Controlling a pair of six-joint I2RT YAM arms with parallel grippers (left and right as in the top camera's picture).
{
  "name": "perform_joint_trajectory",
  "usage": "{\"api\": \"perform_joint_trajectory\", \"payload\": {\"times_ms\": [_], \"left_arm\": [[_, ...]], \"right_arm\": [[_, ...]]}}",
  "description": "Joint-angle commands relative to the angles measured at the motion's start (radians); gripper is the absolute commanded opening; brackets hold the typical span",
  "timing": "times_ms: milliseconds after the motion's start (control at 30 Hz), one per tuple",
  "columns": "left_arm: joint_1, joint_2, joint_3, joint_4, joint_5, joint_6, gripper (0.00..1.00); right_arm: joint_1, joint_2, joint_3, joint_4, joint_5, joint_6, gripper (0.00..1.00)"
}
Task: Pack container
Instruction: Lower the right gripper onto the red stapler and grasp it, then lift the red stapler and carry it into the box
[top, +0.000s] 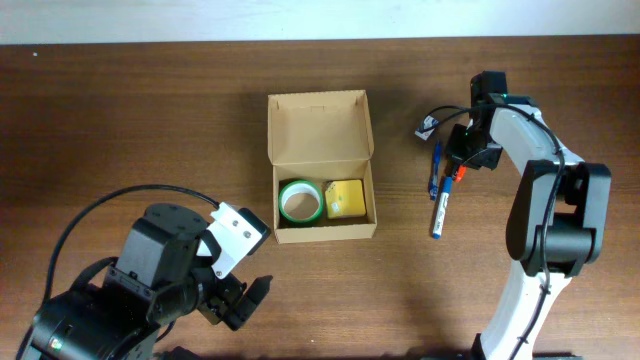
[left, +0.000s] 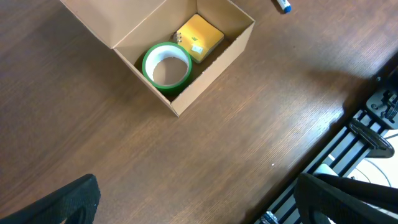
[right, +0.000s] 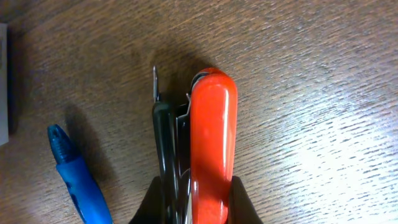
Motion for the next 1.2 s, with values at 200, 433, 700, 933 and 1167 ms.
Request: {"api": "perform_joint_trajectory", "payload": {"times_ms": [200,433,700,933,1167], "left_arm": [[0.003,-0.002,0.013,0.003,0.014,0.016,1.00],[0.003,-0.001,0.013,0.003,0.014,0.016,1.00],[0.003,-0.001,0.013,0.003,0.014,0.016,1.00],[0.003,-0.002,0.013,0.003,0.014,0.016,1.00],[0.003,-0.002,0.013,0.003,0.014,0.016,1.00]], "right_arm": [[0.005,0.046,0.154,-0.164,-0.024,0.004,0.04],[0.005,0.046,0.343,-0.342,-0.027,0.004,0.04],[0.028,0.044,0.566,-0.528,-0.166,-0.012,0.04],[0.146,0.023,0.737,-0.628,-0.206,-0.059,0.04],[0.278,0.010,0.876,-0.719,-0.232,-0.099,0.04]]}}
